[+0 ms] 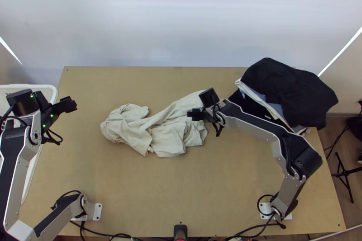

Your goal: Fold the t-shirt

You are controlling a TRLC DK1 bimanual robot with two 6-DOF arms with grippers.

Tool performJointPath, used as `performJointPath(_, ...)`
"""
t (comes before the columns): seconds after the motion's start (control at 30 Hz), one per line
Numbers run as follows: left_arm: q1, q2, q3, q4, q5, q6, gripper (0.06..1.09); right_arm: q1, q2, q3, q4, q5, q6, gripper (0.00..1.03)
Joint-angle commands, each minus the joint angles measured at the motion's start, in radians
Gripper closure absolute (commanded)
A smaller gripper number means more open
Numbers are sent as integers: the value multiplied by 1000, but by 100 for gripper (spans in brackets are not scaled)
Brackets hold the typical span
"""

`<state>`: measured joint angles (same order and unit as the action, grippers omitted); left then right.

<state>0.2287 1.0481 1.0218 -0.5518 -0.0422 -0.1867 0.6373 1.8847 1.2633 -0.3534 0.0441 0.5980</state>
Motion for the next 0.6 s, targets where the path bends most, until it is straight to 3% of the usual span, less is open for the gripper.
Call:
performJointPath(0.0, 3, 0, 1, 0, 1, 3, 10, 4, 33, 24, 11, 0, -21, 65)
performJointPath(0.07, 3, 0, 3, 1, 1, 3, 10, 4, 14, 16, 11, 0, -33, 93)
performJointPath(0.1, 3, 0, 6, 0, 1, 3, 10, 5, -6, 5, 8, 0, -50, 100)
performJointPath(0.3, 20, -8, 1, 0, 1, 12, 10, 10, -200, -104, -38, 0, -86, 100)
performJointPath(0.43, 23, -8, -3, 0, 1, 12, 10, 10, -295, -128, -191, -13, -84, 100)
performJointPath(0.57, 23, -3, -2, 4, 1, 12, 10, 7, -329, -157, -329, -82, -49, 100)
